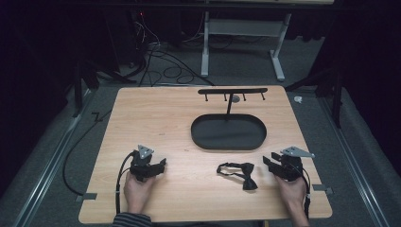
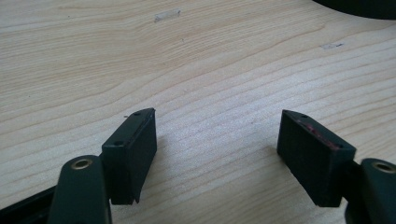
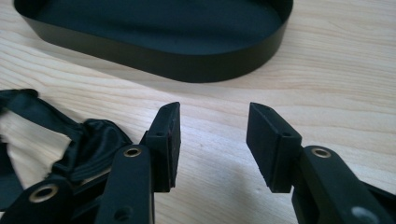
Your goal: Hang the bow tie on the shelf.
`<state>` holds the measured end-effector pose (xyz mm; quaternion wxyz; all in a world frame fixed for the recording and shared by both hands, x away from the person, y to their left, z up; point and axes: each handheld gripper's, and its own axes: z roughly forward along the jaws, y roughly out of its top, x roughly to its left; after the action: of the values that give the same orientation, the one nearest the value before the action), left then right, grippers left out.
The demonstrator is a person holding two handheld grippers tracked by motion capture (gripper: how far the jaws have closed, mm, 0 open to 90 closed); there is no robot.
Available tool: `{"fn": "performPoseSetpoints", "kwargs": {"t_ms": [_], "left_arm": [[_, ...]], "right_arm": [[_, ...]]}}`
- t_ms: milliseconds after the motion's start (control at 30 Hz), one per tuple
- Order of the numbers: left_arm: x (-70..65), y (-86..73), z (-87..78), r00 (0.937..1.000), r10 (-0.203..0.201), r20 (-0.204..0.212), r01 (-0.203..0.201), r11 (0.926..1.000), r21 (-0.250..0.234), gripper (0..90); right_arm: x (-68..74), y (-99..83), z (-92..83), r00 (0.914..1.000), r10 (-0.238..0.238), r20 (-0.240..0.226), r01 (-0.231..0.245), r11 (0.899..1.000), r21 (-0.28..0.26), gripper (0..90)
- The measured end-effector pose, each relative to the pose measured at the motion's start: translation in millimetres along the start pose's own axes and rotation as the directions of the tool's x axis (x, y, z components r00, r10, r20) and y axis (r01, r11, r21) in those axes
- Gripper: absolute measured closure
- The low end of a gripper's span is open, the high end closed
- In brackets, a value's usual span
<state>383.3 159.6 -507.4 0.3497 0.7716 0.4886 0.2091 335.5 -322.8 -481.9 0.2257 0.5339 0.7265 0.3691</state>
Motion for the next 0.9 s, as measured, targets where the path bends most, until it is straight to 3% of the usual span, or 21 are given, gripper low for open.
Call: {"fn": "performPoseSetpoints", "kwargs": {"t_ms": [500,900], "left_arm": [[-0.1,0.0,0.0,1.0000,0.001,-0.001,-0.001,1.0000,0.000,29.2],[-0.1,0.1,0.2,1.0000,-0.002,-0.002,0.002,1.0000,-0.002,29.6]], "right_arm": [[15.1,8.7,-6.6,0.9972,-0.026,-0.070,0.024,0.999,-0.033,57.6],[30.3,12.9,-3.5,0.9863,-0.071,-0.149,0.068,0.997,-0.025,59.0]]}}
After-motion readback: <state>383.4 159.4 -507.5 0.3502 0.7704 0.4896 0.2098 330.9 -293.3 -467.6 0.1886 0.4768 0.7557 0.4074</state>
